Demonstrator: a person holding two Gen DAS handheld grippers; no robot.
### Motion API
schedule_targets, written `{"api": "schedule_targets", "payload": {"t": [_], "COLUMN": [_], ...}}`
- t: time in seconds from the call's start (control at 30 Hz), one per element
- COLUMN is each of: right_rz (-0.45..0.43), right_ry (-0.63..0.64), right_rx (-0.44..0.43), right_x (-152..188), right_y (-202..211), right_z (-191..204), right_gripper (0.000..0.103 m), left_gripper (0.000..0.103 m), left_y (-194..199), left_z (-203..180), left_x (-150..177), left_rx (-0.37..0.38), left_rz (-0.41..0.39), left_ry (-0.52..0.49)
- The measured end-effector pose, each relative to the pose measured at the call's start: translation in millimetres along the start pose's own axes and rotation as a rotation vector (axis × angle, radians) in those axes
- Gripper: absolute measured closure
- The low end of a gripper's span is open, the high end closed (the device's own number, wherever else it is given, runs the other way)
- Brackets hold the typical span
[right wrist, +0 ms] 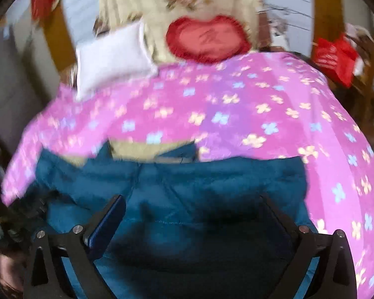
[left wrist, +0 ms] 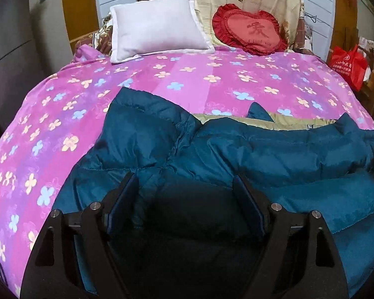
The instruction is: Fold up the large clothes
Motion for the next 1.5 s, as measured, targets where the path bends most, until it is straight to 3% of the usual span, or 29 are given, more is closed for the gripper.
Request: {"api": "schedule_targets", "payload": {"t": [0.07, 0.13, 0.23, 0.37, 0.47, 0.53, 0.57, 0.63, 0.67, 0.77, 0.87, 0.93, 0.97, 1.2, 1.37, 1.5], "right_rz": [0.071, 0.067, 0.072, 0.076, -0.009, -0.132, -0.214, -0.31, -0.311, -0.097, -0.075, -0.036, -0.004, -0.019, -0.064, -0.069], "right_ry": [-0.025, -0.088, -0.167, -0.16, -0.12, -0.099, -0.097, -0.095, -0.099, -0.142, -0.21, -0.187, -0.16, -0.112, -0.098, -0.068], "right_rx": [-0.02, -0.095, -0.09, -0.056, -0.102, -0.092, -0.039, 0.014, 0.011, -0.035, 0.031, 0.024, 0.029, 0.006, 0.012, 0.053], "right_x": [1.0, 0.3, 2.8, 7.5, 11.9, 24.6, 33.6, 48.8, 57.9, 76.1, 85.9, 89.8, 91.6, 101.8, 108.3, 109.8], "right_y": [-28.1, -37.2, -40.8, -31.8, 3.3, 41.4, 63.6, 86.2, 87.2, 48.7, 41.2, 35.1, 28.0, 21.1, 18.8, 22.4], "right_z": [-7.0, -24.0, -41.9, -39.3, -21.5, -12.4, -10.2, -8.8, -10.2, -20.2, -34.1, -34.3, -32.3, -35.5, -32.5, -31.1], "right_gripper": [0.0, 0.0, 0.0, 0.002, 0.004, 0.004, 0.003, 0.0, 0.0, 0.0, 0.0, 0.0, 0.0, 0.0, 0.0, 0.0], "left_gripper": [0.021, 0.02, 0.019, 0.018, 0.019, 0.022, 0.022, 0.022, 0.022, 0.022, 0.022, 0.02, 0.018, 0.012, 0.012, 0.012], "left_y": [-1.5, -4.8, -4.6, -7.3, -6.1, 13.2, 23.5, 62.7, 71.3, 80.9, 38.3, -3.2, -15.4, -24.1, 32.0, 70.7], "left_z": [3.7, 6.8, 7.8, 4.1, 1.5, -0.4, -1.3, -15.7, -23.1, -73.4, -109.1, -117.0, -115.1, -113.0, -82.8, -28.5], "left_x": [0.8, 1.9, 3.2, 3.8, 2.6, -0.6, -1.9, -7.3, -9.0, -15.9, -18.1, -16.2, -14.7, -12.8, -12.1, -1.8], "left_rx": [0.023, 0.047, 0.054, 0.015, -0.027, -0.101, -0.094, 0.039, 0.069, 0.137, 0.057, -0.034, -0.033, -0.017, 0.044, 0.033], "left_rz": [-0.002, 0.0, -0.005, -0.002, 0.006, -0.031, -0.058, -0.138, -0.148, -0.091, 0.087, 0.224, 0.254, 0.231, 0.087, 0.012], "left_ry": [0.018, 0.038, 0.046, 0.031, 0.012, 0.007, 0.009, -0.005, -0.015, -0.103, -0.134, -0.132, -0.11, -0.088, -0.055, -0.069]}}
Point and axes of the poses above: each gripper's, at about its wrist camera, not at the fingertips, and y roughly against the way its jaws point, z to its left, x to its underside, the point moved 4 cm from there along -y, roughly the way its jaws point, and after that the axes turned 14 degrees about z, right-handed, at the moved point
